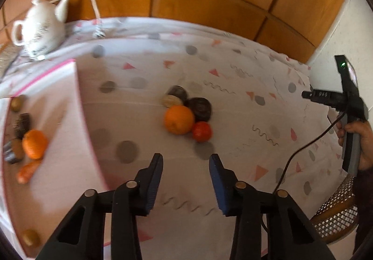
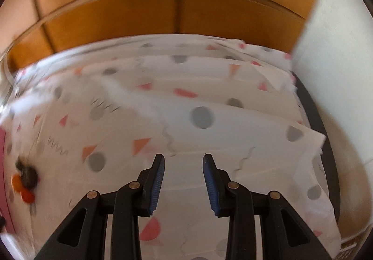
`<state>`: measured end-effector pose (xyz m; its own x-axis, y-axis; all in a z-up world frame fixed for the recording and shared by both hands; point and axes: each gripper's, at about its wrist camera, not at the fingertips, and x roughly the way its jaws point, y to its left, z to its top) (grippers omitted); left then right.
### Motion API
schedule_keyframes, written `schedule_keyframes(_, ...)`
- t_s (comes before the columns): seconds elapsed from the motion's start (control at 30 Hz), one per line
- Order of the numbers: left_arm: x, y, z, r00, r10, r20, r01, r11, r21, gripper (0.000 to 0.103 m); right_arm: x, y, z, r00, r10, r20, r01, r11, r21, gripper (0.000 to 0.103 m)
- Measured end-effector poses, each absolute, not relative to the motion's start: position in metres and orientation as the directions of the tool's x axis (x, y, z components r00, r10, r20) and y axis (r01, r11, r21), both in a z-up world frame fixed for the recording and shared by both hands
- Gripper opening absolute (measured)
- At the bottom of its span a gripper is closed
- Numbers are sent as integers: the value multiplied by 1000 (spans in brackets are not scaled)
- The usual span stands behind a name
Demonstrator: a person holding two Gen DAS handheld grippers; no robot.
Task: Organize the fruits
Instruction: 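Reach the left gripper to the red tomato and grasp it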
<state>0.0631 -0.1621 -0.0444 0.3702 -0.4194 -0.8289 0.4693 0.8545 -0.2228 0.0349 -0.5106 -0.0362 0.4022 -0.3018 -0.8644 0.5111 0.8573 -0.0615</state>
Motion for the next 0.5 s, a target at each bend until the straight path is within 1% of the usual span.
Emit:
schedule_keyframes(0.07, 66, -173, -51, 355, -420, -835, 474, 851, -226, 41, 28, -525, -34, 392, -311, -866, 567, 823, -39, 34)
schedule_keyframes(0.17, 75, -187, -62, 334, -405, -851, 450, 862, -233, 42, 25, -538, -35, 391, -282, -876, 605, 796, 13, 36)
schedule_keyframes(0.23, 80, -193, -67, 324, -403, -856, 439, 865, -242, 41, 24, -540, -35, 397, -264, -879, 608, 793, 36, 36)
schedule_keyframes(0.5, 95, -211, -83, 318, -400, -860, 399, 879, -261, 41, 27, -535, -33, 414, -256, -874, 591, 805, 44, 36)
